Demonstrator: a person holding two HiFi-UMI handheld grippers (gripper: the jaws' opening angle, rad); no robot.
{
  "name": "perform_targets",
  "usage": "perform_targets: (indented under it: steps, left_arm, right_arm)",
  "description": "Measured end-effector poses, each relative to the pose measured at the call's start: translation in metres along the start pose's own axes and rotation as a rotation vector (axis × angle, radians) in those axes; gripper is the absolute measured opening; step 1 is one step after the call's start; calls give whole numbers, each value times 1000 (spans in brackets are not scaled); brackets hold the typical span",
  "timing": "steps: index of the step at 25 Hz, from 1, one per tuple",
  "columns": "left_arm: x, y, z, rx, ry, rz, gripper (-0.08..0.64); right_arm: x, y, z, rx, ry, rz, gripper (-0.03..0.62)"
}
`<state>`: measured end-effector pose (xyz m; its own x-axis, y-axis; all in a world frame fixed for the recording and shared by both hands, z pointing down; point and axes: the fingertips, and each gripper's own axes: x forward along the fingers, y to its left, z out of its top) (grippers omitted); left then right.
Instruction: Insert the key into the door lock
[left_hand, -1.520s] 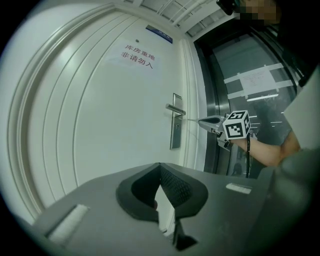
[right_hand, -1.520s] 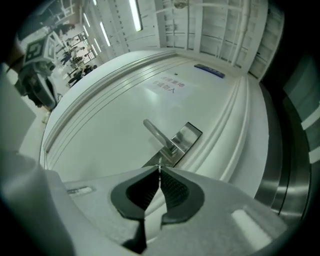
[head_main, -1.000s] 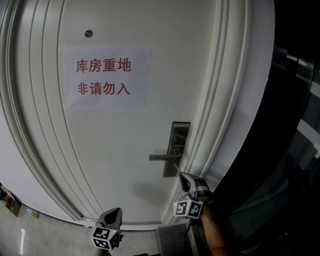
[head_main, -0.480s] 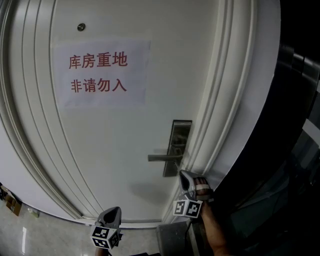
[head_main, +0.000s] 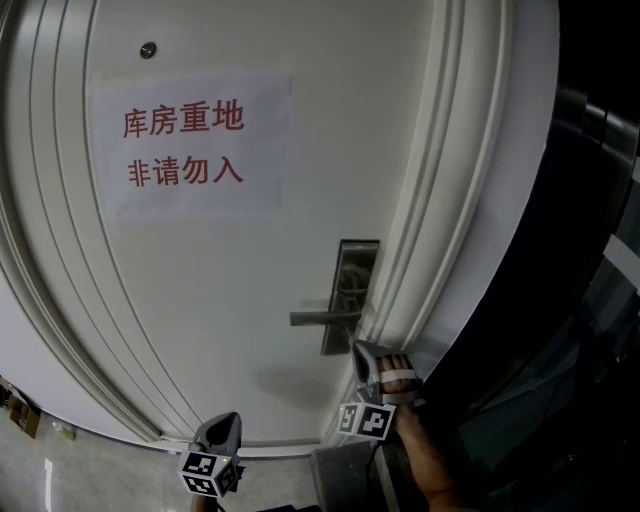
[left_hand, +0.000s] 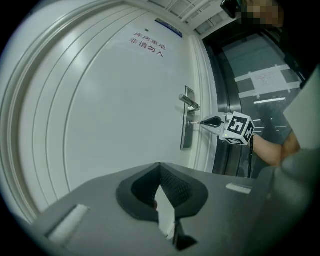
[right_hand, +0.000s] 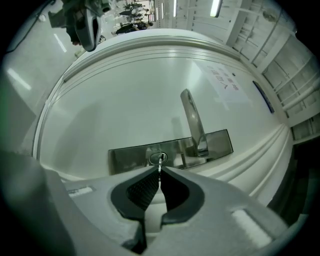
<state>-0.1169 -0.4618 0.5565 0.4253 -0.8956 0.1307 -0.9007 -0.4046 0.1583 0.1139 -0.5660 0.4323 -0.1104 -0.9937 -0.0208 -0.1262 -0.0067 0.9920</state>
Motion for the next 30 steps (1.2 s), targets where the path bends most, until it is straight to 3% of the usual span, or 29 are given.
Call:
perform_targets:
  steps: [7,30]
  left_arm:
    - [4,1,-2,-6,0,-6,2]
    - [3,10,-3,-21,-2,13,2]
  right_arm:
    - [3,0,3,-69,28,-7,11]
    - [31,-1,10,-78,45,0,12]
